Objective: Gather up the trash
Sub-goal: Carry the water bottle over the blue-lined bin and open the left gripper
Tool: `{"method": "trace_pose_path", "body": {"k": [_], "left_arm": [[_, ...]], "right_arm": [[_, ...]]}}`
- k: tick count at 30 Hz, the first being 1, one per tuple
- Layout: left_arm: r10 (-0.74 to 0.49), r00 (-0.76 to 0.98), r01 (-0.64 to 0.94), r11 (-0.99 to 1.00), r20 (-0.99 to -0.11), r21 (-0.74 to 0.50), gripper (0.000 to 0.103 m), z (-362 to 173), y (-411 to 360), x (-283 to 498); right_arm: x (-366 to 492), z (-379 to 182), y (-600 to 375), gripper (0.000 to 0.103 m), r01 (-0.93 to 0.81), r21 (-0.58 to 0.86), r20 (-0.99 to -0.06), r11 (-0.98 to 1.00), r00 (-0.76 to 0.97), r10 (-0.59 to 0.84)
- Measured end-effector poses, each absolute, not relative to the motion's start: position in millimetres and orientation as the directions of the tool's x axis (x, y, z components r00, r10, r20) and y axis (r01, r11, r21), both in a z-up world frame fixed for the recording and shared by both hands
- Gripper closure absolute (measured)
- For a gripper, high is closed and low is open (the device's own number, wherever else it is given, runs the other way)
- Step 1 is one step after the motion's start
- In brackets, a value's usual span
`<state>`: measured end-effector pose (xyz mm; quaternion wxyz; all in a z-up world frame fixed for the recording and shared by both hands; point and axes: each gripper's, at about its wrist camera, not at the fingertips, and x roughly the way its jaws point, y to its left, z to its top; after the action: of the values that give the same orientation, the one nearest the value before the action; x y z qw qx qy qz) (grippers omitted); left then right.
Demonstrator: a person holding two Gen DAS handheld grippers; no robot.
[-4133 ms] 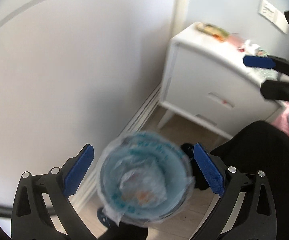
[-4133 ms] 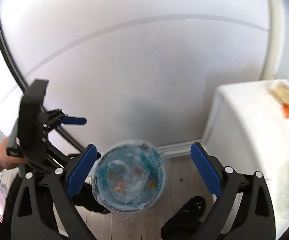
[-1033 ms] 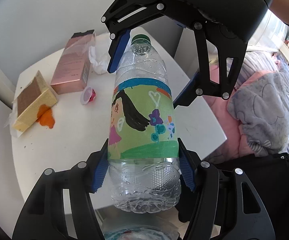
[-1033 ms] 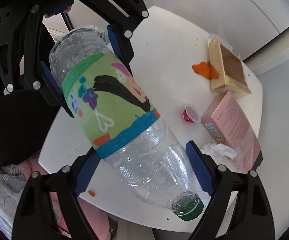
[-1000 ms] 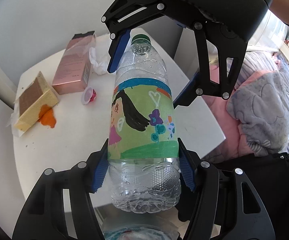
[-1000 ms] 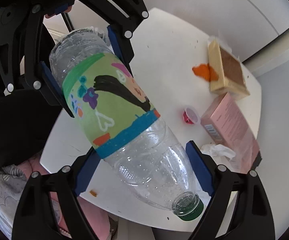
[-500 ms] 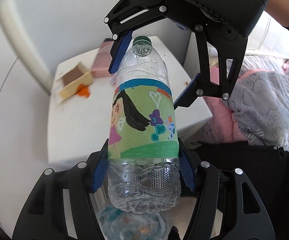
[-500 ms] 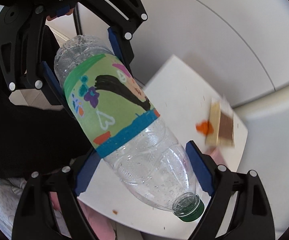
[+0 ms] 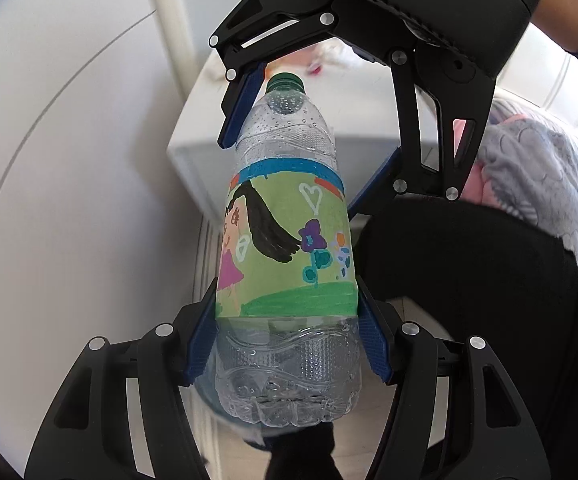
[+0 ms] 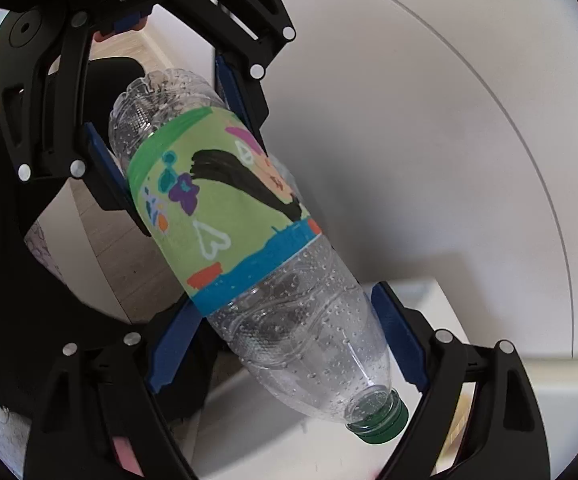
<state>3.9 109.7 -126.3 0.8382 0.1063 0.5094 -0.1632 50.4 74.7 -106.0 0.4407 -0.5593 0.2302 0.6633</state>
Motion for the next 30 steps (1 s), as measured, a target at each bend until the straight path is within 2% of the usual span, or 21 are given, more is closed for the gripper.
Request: {"method": "trace_pose_path", "body": {"k": [12, 30], "left_arm": [[-0.189, 0.392, 0.275, 0.958, -0.900, -0.081, 0.043, -215, 170, -59], [-0.285, 0.265, 0.248, 0.943, -0.921, -0.221, 0.043, -354, 207, -52]], "right_arm": [[3, -187, 134, 0.021, -0.811, -0.068, -0.965, -0.582, -0.093, 0.244], [-3, -318, 183, 0.021, -0.808, 0.068, -0.988, -0.586, -0.134, 0.070]]}}
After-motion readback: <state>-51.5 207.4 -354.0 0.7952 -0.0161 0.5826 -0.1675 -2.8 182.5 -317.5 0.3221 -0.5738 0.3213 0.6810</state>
